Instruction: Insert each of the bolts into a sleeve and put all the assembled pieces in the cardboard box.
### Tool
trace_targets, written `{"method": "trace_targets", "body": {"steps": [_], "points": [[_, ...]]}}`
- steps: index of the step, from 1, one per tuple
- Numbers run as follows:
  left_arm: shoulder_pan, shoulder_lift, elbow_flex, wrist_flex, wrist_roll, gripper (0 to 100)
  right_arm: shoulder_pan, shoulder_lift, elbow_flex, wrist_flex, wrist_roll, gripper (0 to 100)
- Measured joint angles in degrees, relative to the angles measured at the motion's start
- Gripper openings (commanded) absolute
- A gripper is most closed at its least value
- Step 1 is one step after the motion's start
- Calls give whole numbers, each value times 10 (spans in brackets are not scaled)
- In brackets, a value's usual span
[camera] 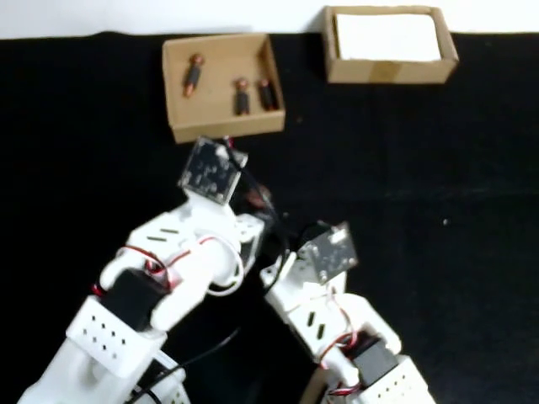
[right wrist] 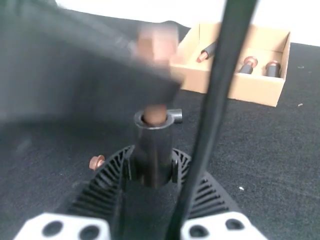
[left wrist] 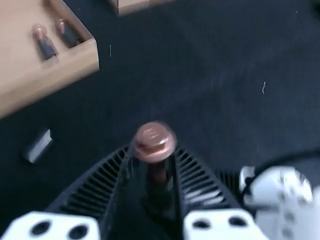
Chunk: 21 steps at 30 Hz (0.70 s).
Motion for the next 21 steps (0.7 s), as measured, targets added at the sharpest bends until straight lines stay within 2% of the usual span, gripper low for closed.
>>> {"method": "trace_targets", "body": {"steps": [8, 12, 17, 21], "points": [[0, 0, -9, 60, 0, 154, 0, 1, 1, 0, 0, 9], [-20, 0, -102, 125, 0, 150, 8, 1, 1, 0, -1, 8], [-104, -1, -290, 261, -1, 143, 27, 34, -56, -18, -2, 8], [-221, -7, -345, 323, -1, 44, 60, 152, -147, -79, -2, 8]]}}
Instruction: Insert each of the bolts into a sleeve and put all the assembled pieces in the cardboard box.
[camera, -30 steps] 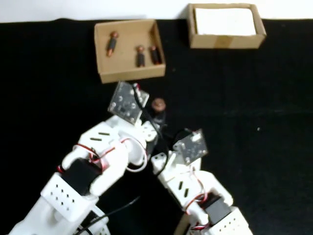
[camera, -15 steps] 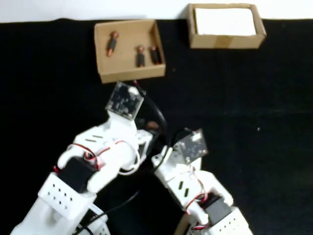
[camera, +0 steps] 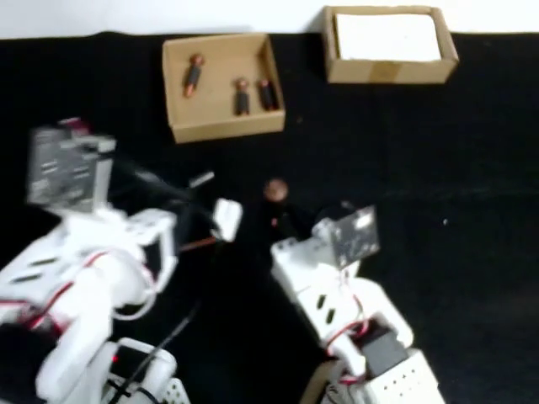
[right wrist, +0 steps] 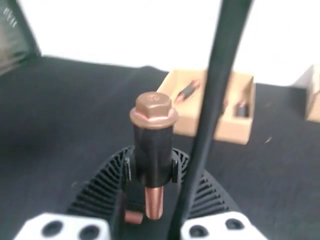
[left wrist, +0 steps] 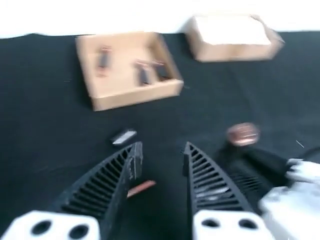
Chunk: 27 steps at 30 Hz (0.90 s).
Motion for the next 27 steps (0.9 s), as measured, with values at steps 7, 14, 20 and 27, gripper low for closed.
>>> {"method": "trace_targets", "body": {"steps": [7, 14, 20, 27], "points": [[-188, 1, 95, 5, -119, 9, 47, 329, -237, -105, 0, 8], [-272, -106, 345, -85, -154, 9, 88, 701, -500, -224, 0, 12], [-310, -266, 673, -286, -154, 10, 95, 1020, -758, -234, 33, 12], [-345, -363, 841, -411, -154, 10, 95, 1299, -1042, -220, 80, 38]]}}
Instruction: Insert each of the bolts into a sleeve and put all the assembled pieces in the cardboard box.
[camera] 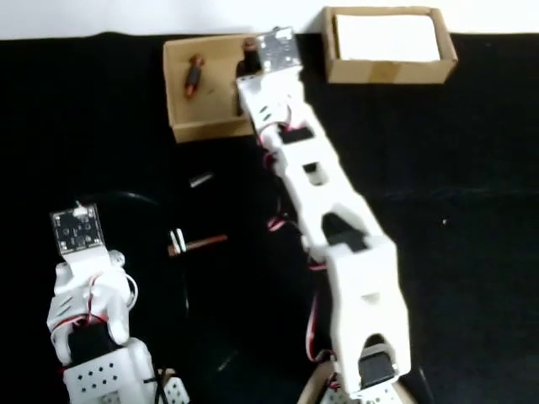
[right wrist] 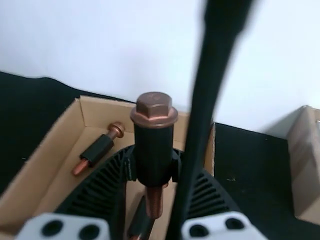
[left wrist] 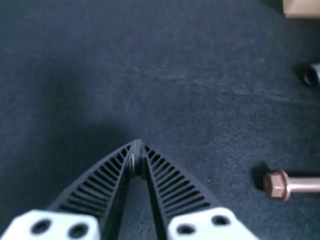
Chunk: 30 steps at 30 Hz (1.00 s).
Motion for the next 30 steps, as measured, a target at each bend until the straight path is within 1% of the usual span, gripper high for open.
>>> {"method": "trace_targets", "body": {"steps": [3, 6, 10, 15, 18, 22, 27, 30], "points": [[-1, -4, 2, 0, 0, 10, 0, 91, -113, 34, 0, 100], [-1, -4, 2, -2, 0, 10, 0, 160, -200, 64, 0, 134], [-1, -4, 2, -2, 0, 10, 0, 208, -297, 124, 1, 137], [-1, -4, 2, -4, 0, 12, 0, 237, -361, 196, 1, 137], [-1, -4, 2, -4, 0, 50, 0, 237, -401, 258, 1, 137], [-1, -5, 2, -2, 0, 64, -11, 237, -491, 411, 1, 137], [-6, -5, 2, 3, 0, 66, -58, 233, -609, 681, 1, 136], [-16, -5, 2, 17, 0, 66, -96, 231, -632, 825, 1, 139]]}}
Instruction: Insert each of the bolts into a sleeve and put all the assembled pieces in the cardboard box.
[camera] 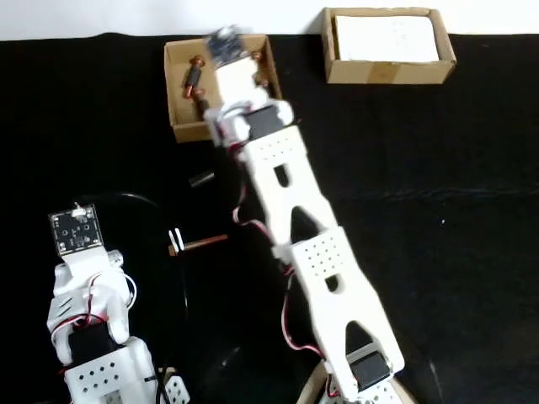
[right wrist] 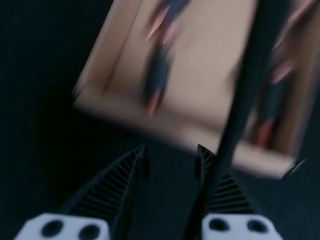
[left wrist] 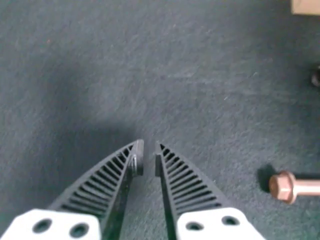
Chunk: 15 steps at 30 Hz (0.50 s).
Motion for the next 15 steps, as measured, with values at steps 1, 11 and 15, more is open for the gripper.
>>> {"method": "trace_targets", "body": {"steps": [1, 11, 15], "points": [[-1, 0, 0, 3, 0, 66, -11, 0, 0, 29, 0, 147], [-1, 0, 0, 3, 0, 66, -57, 13, 71, 26, -126, 454], [-1, 0, 0, 3, 0, 66, -65, 44, 69, -10, -142, 454]]}}
